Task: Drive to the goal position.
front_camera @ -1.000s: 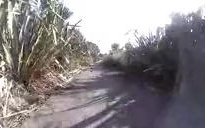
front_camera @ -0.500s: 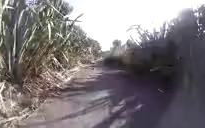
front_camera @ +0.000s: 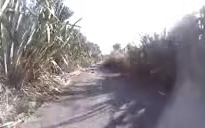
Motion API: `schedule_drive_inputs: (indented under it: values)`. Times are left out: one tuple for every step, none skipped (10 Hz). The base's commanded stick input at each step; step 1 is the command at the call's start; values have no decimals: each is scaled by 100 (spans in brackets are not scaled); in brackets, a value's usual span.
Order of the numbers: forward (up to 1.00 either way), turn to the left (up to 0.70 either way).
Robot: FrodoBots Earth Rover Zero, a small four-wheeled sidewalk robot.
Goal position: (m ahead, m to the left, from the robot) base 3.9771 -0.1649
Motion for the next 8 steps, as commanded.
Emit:
schedule_drive_inputs:
  values:
    - [45,0]
    - [45,0]
    - [45,0]
    - [45,0]
    - [45,0]
    - [45,0]
    - [45,0]
    - [45,0]
